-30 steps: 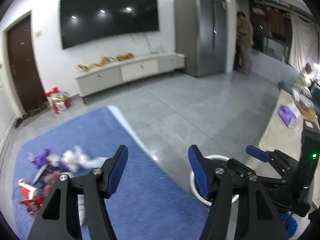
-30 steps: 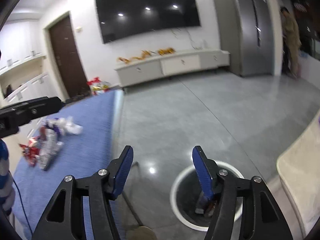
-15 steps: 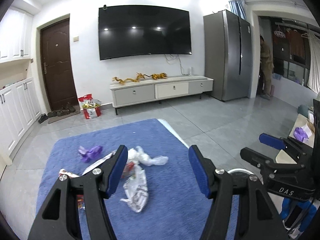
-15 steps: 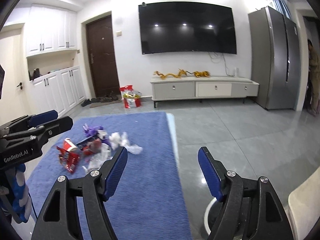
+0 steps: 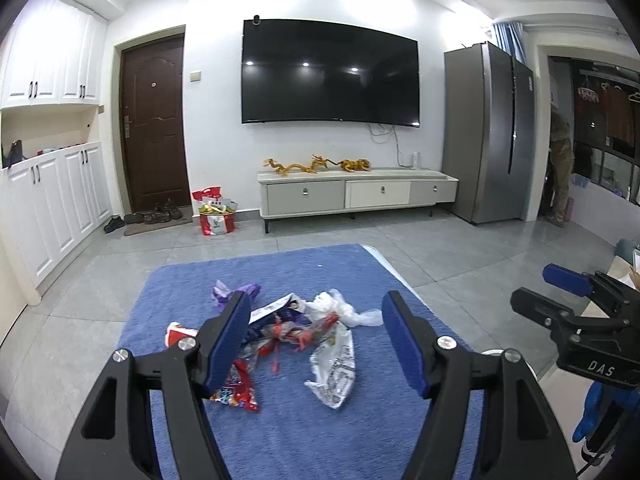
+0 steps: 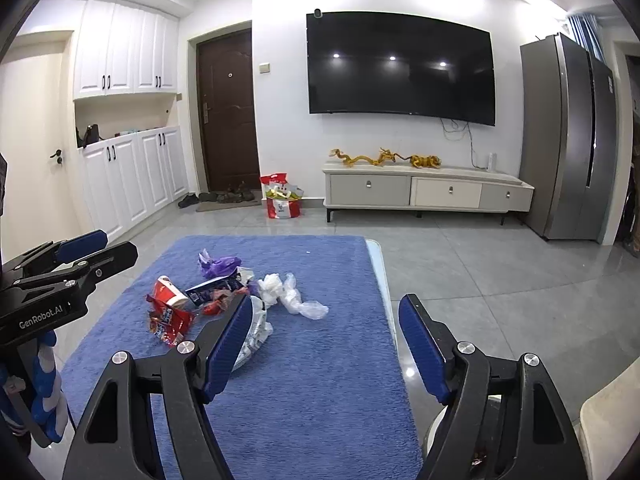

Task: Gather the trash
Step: 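Move both open tools back toward the wrappers on the rug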

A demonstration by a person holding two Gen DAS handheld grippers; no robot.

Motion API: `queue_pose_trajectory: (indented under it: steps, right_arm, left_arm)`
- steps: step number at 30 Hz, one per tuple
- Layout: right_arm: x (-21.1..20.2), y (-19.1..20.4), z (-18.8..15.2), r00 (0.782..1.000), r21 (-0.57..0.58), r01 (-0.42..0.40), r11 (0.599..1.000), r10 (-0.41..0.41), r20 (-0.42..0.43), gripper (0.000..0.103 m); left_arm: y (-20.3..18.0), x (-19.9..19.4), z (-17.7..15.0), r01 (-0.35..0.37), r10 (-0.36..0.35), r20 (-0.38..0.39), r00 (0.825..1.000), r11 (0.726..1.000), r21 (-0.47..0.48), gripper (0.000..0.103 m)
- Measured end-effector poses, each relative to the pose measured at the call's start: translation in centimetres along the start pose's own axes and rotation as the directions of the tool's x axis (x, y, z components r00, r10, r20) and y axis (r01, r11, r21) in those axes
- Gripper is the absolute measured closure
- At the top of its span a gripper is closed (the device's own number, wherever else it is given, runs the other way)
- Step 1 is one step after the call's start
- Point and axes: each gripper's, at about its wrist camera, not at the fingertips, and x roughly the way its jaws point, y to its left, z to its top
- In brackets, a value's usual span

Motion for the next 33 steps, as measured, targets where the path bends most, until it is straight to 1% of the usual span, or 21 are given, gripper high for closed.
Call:
queue_pose_trajectory:
  steps: [3, 6, 7, 19, 25, 33]
  right_arm:
    - [-0.2, 0.3, 0.0, 1.0, -0.003, -0.004, 1.0, 0.004, 0.001, 0.028]
    - [-0.3, 0.7, 0.0, 1.0, -0.007, -0.007, 1.0, 0.007, 0.001, 0.027]
    - [-0.4, 0.7, 0.0, 1.0, -0.009, -0.009, 1.0, 0.009, 0.001, 0.027]
    - [0.5, 1.7, 0.0, 1.0, -0.023, -0.023, 0.999, 0.022, -0.016, 0.026]
    - [1.4, 2.2, -0.4, 0.999, -0.027, -0.037, 0.999, 0.036, -0.039, 0.025]
    - [2.4, 2.4, -1.0, 0.997, -0.028, -0.048, 0.998, 0.046, -0.067, 0.025]
  left_arm:
    - [0.5, -0.4, -0.3, -0.02, 0.02, 0.008, 1.0, 1.0, -0.01, 0.035]
    - [1.1, -0.7, -0.5, -0.038, 0.038, 0.019, 0.999, 0.999, -0.025, 0.023]
    - [1.4, -0.9, -0.5, -0.046, 0.046, 0.024, 0.999, 0.999, -0.028, 0.022]
    - [3.6, -0.6, -1.5, -0.073, 0.074, 0.005, 0.997, 0.995, -0.065, 0.022]
    - [4.4, 0.0, -2.3, -0.083, 0.081, -0.033, 0.996, 0.993, -0.079, 0.022]
    - [4.6, 1.1, -3.4, -0.086, 0.079, -0.084, 0.993, 0.993, -0.084, 0.022]
